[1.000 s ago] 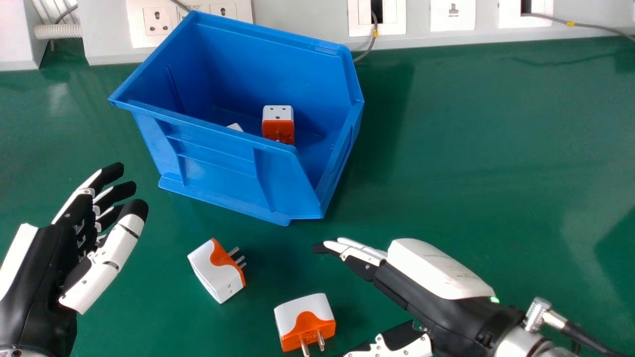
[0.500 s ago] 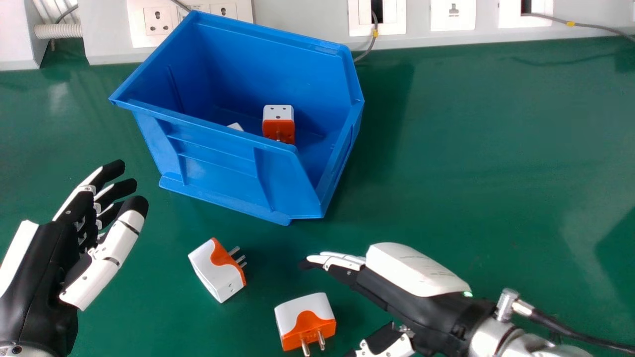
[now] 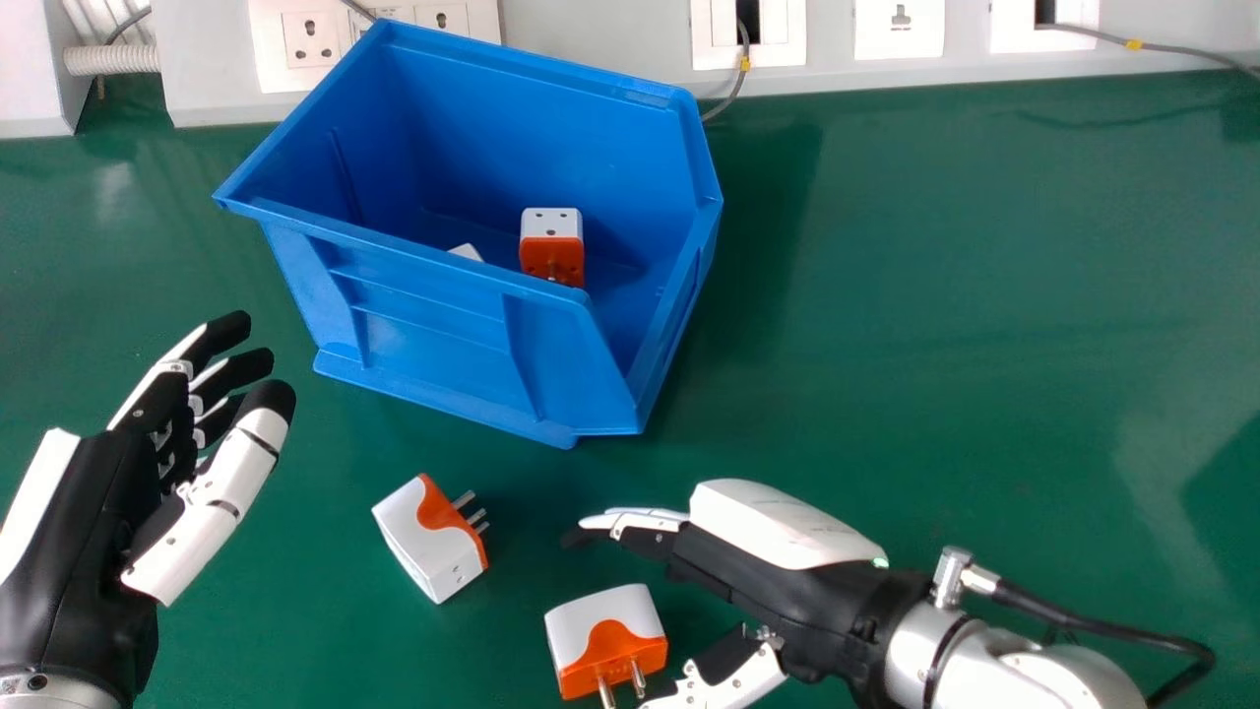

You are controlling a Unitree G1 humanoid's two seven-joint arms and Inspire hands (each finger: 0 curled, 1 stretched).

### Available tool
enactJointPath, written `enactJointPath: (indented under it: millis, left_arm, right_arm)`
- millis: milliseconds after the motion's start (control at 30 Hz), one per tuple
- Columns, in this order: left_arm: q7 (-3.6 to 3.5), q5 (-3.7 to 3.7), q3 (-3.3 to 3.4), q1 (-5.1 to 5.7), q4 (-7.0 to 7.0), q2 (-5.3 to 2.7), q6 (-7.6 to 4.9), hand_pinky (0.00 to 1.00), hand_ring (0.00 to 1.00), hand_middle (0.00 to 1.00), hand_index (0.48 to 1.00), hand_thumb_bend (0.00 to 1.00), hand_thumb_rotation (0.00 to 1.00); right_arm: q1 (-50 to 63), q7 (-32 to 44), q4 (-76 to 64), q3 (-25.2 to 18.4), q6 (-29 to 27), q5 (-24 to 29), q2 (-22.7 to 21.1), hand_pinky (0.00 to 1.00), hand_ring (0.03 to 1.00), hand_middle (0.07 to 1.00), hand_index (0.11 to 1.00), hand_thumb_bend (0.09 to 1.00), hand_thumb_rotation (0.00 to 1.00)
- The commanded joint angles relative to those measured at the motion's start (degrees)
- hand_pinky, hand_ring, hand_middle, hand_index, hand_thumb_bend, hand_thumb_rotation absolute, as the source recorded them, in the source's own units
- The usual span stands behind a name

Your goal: Pick all objects and put in blue box

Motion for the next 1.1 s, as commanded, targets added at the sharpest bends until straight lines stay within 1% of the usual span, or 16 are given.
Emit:
enactJointPath:
  millis: [0, 133, 267, 500, 633, 833, 1067]
  left_arm:
    - [0.24, -0.17, 0.42, -0.45, -2.13, 0.63, 0.24, 0.76, 0.86, 0.88, 0.899, 0.34, 0.6]
    - [0.23, -0.09, 0.38, -1.04, -1.41, 0.71, 0.26, 0.76, 0.86, 0.88, 0.899, 0.34, 0.6]
    - [0.31, -0.05, 0.37, -1.4, -1.61, 0.77, 0.77, 0.76, 0.86, 0.88, 0.899, 0.34, 0.6]
    - [0.28, -0.09, 0.41, -1.98, -1.38, 0.77, 1.28, 0.76, 0.86, 0.88, 0.899, 0.34, 0.6]
    - [0.34, -0.12, 0.44, -2.18, -1.6, 0.75, 1.8, 0.76, 0.86, 0.88, 0.899, 0.35, 0.6]
    - [0.37, -0.16, 0.47, -2.66, -1.31, 0.74, 2.09, 0.76, 0.86, 0.88, 0.899, 0.35, 0.6]
    - [0.52, 0.07, 0.41, -2.99, -1.34, 0.73, 2.48, 0.76, 0.86, 0.88, 0.899, 0.35, 0.6]
  right_arm:
    - [-2.24, -0.58, 1.07, 0.5, -1.97, -0.07, 0.09, 0.77, 0.89, 0.92, 0.872, 0.603, 0.42]
    - [-3.84, -1.47, 3.0, 1.04, -3.75, -0.78, -0.25, 0.77, 0.889, 0.918, 0.87, 0.597, 0.4]
    - [-5.06, -0.6, 4.08, 1.36, -3.65, -1.29, -0.43, 0.77, 0.884, 0.913, 0.867, 0.594, 0.39]
    - [-5.58, 1.2, 3.46, 1.48, -2.34, -1.47, -0.73, 0.79, 0.894, 0.919, 0.87, 0.588, 0.37]
    - [-5.86, 1.25, 4.25, 1.79, -3.71, -2.04, -1.61, 0.79, 0.895, 0.921, 0.871, 0.583, 0.37]
    - [-6.52, 0.96, 5.29, 2.6, -5.66, -3.17, -2.75, 0.79, 0.894, 0.92, 0.871, 0.585, 0.35]
    - [-7.75, 0.99, 7.08, 3.83, -7.41, -5.52, -3.24, 0.78, 0.886, 0.91, 0.865, 0.59, 0.32]
